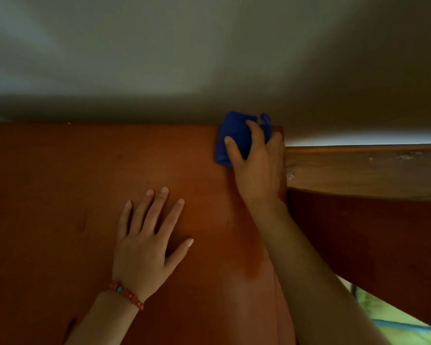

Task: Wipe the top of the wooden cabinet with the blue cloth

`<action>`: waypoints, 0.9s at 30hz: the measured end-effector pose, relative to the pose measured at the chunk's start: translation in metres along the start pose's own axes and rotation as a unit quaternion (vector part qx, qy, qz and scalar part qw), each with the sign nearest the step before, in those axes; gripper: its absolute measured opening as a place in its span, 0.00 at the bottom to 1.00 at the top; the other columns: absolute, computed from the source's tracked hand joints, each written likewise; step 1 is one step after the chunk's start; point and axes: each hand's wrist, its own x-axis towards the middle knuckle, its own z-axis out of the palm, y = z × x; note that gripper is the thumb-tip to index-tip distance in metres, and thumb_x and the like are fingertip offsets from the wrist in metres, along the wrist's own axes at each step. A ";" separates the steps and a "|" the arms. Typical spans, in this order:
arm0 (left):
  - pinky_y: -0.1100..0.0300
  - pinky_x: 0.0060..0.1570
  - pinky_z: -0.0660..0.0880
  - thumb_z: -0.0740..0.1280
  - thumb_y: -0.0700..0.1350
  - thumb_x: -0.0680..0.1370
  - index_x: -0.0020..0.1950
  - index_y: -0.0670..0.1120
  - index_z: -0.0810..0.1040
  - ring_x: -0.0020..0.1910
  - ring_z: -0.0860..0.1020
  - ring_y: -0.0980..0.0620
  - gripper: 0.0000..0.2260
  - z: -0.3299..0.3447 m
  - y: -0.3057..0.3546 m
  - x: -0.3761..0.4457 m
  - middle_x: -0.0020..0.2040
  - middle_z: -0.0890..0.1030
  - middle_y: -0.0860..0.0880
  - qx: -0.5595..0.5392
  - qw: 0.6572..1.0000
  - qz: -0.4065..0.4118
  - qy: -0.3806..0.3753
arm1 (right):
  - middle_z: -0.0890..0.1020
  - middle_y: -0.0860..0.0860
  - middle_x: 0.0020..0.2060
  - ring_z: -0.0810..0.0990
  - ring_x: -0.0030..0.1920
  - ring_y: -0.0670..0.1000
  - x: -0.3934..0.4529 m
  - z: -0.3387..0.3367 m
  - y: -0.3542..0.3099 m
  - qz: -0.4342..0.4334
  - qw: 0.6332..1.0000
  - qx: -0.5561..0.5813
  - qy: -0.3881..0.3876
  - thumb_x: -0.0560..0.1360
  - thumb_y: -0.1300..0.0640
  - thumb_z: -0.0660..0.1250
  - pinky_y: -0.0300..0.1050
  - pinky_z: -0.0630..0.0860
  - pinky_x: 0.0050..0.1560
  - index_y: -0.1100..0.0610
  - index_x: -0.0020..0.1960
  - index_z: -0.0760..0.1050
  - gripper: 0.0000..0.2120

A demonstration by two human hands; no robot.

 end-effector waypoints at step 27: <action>0.42 0.67 0.52 0.55 0.62 0.75 0.70 0.48 0.66 0.70 0.59 0.41 0.28 0.001 -0.004 -0.002 0.71 0.64 0.41 0.006 1.000 0.020 -0.006 | 0.67 0.62 0.62 0.67 0.60 0.62 -0.029 -0.007 0.007 0.046 0.999 -0.017 0.003 0.74 0.46 0.62 0.53 0.65 0.59 0.55 0.68 0.64 0.25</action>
